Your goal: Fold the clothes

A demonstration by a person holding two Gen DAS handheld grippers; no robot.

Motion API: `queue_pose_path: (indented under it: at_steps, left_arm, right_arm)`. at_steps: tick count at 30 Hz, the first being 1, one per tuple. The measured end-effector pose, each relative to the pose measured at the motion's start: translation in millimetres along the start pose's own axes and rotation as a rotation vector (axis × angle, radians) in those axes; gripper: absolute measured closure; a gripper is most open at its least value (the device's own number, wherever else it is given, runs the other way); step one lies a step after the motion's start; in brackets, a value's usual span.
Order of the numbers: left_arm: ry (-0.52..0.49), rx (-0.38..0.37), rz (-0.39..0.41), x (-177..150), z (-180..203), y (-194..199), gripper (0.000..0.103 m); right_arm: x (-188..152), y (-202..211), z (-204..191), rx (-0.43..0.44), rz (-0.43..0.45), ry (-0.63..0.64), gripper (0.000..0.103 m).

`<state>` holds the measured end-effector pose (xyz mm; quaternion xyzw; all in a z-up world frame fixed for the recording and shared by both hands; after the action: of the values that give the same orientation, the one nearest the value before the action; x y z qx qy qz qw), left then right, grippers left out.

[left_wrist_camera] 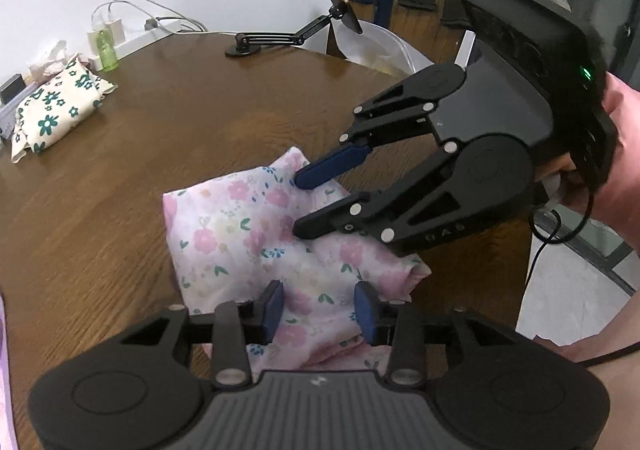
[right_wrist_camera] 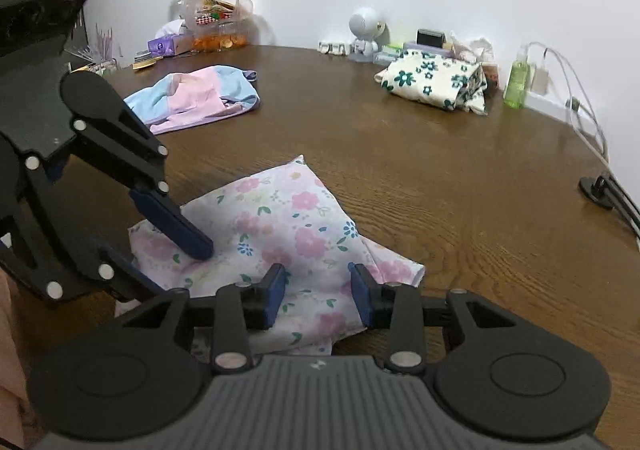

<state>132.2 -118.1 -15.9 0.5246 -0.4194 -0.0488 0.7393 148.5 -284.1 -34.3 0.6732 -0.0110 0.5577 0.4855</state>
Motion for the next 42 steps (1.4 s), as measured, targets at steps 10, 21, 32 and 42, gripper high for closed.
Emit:
queue_pose_path:
  at_steps: [10,21,32,42]
  left_arm:
    - [0.100,-0.009,0.145,12,-27,49,0.063]
    - [0.115,-0.011,0.045,19,-56,-3,0.075]
    - [0.224,0.047,0.217,2,-59,58,0.011]
    - [0.401,0.062,0.282,-51,-46,93,0.003]
  right_arm:
    - [13,40,-22,0.007,0.039,0.028,0.060]
    - [-12,22,-35,0.000,-0.003,-0.016,0.060]
    - [-2,52,-33,-0.081,0.049,-0.241,0.014]
    - [-14,76,-38,-0.115,0.092,-0.568,0.001]
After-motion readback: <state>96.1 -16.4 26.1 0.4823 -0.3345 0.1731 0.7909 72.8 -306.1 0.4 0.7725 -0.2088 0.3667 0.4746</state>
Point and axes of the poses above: each gripper's, at about its wrist camera, not at the fingertips, and y roughly against the way its jaws point, z to its right, x to its top, the point moved 1 cm from there along -y, roughly the way its jaws point, and after that the axes turned 7 degrees about y, right-handed, at the moved point
